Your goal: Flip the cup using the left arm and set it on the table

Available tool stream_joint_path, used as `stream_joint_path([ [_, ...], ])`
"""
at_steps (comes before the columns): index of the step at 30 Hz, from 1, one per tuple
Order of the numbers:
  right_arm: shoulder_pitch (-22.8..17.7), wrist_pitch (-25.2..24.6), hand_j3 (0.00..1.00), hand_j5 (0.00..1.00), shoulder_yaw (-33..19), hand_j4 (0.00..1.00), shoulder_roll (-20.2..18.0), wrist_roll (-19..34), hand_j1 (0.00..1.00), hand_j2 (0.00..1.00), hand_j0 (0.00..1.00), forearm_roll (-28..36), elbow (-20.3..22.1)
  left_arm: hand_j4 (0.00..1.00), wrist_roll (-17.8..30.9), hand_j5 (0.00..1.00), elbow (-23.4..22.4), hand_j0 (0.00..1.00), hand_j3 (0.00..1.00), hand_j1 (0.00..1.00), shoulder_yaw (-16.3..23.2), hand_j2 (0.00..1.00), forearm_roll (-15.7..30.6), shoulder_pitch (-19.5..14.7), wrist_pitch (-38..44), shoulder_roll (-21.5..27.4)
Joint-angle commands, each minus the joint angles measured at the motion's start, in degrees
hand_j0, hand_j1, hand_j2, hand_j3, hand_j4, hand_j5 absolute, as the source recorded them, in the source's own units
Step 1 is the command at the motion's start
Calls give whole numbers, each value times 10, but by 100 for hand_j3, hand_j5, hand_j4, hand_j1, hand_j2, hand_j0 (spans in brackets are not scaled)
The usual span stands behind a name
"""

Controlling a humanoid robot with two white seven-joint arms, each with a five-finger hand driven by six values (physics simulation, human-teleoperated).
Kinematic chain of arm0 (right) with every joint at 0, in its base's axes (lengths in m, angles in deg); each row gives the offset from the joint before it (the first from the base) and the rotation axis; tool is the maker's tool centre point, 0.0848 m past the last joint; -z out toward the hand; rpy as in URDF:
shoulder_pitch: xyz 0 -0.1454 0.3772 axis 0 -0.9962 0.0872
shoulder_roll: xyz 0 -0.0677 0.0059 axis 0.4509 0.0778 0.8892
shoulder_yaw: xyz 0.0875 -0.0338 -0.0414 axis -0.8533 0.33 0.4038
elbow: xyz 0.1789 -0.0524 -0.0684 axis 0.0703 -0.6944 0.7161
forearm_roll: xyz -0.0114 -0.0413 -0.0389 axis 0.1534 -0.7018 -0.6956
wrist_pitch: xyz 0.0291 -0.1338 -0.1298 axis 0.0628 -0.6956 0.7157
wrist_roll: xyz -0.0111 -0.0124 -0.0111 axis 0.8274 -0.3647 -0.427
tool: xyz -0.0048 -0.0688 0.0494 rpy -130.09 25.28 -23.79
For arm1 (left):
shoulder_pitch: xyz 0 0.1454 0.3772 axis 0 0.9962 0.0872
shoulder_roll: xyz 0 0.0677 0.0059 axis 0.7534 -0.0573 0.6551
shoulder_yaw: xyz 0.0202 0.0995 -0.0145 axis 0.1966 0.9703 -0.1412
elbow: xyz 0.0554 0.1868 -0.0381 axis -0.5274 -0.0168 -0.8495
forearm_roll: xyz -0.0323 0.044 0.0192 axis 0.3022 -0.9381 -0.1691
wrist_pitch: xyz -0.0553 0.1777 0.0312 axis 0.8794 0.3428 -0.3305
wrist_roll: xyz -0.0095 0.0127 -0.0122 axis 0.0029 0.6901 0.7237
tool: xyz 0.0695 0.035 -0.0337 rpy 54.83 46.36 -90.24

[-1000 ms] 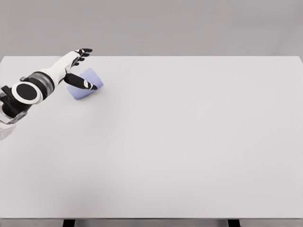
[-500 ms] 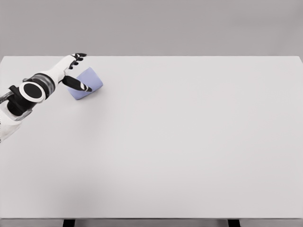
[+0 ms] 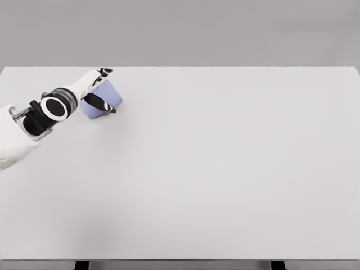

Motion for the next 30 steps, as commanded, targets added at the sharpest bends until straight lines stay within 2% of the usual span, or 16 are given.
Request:
stream_joint_path([
  [1, 0, 0, 100, 100, 0, 100, 0, 0, 100, 100, 100, 0, 0, 100, 4, 100, -11, 100, 100, 100, 1, 100, -6, 0, 0, 0],
  [6, 0, 0, 100, 100, 0, 100, 0, 0, 100, 100, 100, 0, 0, 100, 4, 100, -54, 100, 100, 100, 1, 100, -7, -4, 0, -15],
  [13, 0, 0, 100, 100, 0, 100, 0, 0, 100, 100, 100, 0, 0, 100, 3, 100, -76, 100, 100, 100, 3, 100, -8, -4, 0, -38],
  [15, 0, 0, 100, 100, 0, 100, 0, 0, 100, 100, 100, 0, 0, 96, 4, 96, -90, 96, 96, 96, 4, 96, -8, -3, 0, -52],
  [19, 0, 0, 100, 100, 0, 100, 0, 0, 100, 100, 100, 0, 0, 84, 7, 84, -95, 84, 84, 84, 12, 84, -7, -3, 0, -57],
  [21, 0, 0, 100, 100, -1, 100, 0, 0, 100, 100, 100, 0, 0, 77, 27, 77, -99, 77, 77, 77, 8, 77, -5, -3, 0, -57],
  [27, 0, 0, 100, 100, 0, 100, 0, 0, 100, 100, 100, 0, 0, 68, 31, 68, -98, 68, 68, 68, -3, 68, -4, 0, 0, -50],
  [30, 0, 0, 100, 100, 0, 100, 0, 0, 100, 100, 100, 0, 0, 66, 30, 66, -90, 66, 66, 66, -9, 66, -5, 4, -101, -47],
])
